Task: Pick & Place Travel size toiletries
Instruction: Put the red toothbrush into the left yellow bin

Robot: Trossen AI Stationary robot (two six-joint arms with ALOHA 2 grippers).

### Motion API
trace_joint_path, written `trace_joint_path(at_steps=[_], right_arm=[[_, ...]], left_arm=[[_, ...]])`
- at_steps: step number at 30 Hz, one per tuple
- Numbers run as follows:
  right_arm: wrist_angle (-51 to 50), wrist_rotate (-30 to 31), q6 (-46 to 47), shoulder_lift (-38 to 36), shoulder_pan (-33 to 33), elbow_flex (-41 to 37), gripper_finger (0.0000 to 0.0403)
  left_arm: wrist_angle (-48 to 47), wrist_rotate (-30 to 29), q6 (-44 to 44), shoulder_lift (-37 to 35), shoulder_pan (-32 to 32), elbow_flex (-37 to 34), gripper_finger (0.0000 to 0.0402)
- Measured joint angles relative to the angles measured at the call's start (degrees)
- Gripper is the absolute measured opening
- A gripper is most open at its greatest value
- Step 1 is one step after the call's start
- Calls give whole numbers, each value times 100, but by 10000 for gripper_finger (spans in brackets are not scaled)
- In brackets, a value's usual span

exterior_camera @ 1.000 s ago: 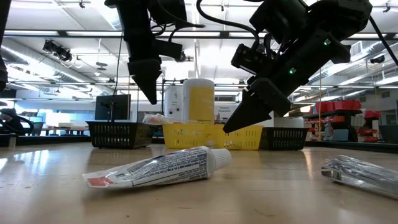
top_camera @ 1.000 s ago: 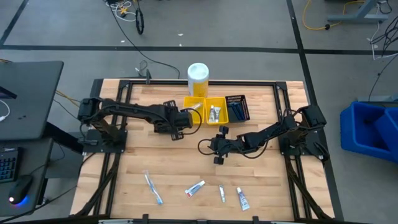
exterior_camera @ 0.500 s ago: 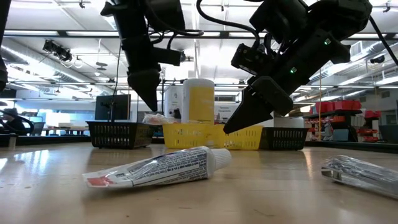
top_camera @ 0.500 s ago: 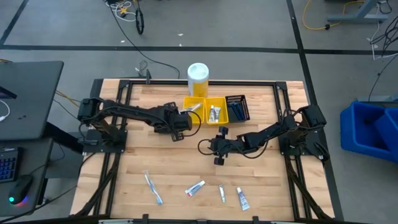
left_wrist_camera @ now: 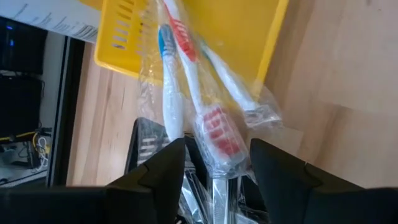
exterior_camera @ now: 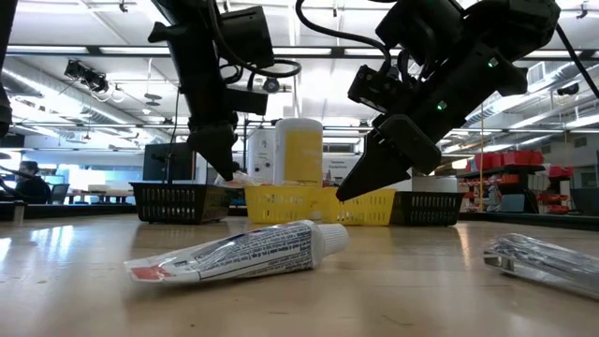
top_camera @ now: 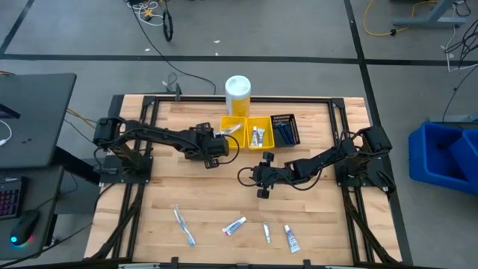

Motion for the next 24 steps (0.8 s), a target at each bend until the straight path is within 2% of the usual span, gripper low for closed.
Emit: trace_joint_path(at_steps=[14, 24], right_arm=[[3, -2, -22, -1, 0, -1, 144], [4, -2, -43, -1, 0, 0, 145]], left_arm=[[135, 316, 39, 213, 84, -11, 191], [244, 163, -124, 240, 204, 4, 232]])
